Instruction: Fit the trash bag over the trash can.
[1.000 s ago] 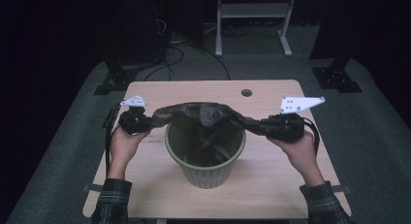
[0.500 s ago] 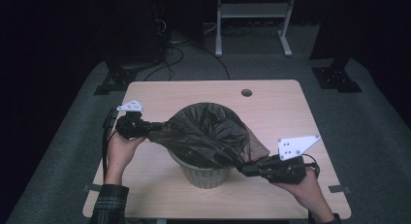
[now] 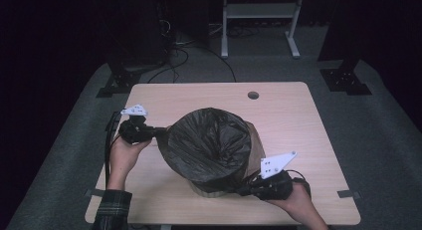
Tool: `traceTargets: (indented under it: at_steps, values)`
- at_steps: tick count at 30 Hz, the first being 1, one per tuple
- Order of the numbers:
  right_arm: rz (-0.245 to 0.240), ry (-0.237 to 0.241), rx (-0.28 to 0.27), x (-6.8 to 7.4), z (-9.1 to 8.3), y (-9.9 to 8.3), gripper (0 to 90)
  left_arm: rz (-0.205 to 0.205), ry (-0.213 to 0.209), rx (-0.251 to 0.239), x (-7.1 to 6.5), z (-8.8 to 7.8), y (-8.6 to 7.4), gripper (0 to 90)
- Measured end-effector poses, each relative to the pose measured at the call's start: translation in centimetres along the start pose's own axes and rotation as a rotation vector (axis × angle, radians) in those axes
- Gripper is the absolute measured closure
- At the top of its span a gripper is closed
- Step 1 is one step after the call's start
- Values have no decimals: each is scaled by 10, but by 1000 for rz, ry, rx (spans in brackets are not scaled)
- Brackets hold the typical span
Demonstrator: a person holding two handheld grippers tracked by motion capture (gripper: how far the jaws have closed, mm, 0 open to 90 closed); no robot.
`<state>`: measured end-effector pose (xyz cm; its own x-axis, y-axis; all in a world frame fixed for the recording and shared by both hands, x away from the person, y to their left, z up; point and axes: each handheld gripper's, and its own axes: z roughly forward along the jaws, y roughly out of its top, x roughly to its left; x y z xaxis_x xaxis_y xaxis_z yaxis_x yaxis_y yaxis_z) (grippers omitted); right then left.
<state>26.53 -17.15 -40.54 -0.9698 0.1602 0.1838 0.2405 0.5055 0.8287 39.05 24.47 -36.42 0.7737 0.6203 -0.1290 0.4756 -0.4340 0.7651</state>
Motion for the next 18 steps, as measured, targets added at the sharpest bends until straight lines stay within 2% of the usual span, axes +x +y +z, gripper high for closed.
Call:
traceTargets:
  at_steps: [3,8,11,12,14,18]
  values:
    - [10,-13,-1,-4,-1,1,900,3,-1,13,0,6,0,900]
    - [-16,1,35,2,8,7,900,-11,4,3,4,7,-1,900]
    - [-8,-51,31,-2,6,9,900,-18,16,5,5,7,1,900]
    - [-1,-87,22,-7,4,9,900,-17,19,8,5,7,2,900]
    - [11,-128,8,-16,-3,10,900,-12,16,11,4,9,4,900]
    - [27,-270,45,-33,-13,12,900,9,12,20,0,15,6,900]
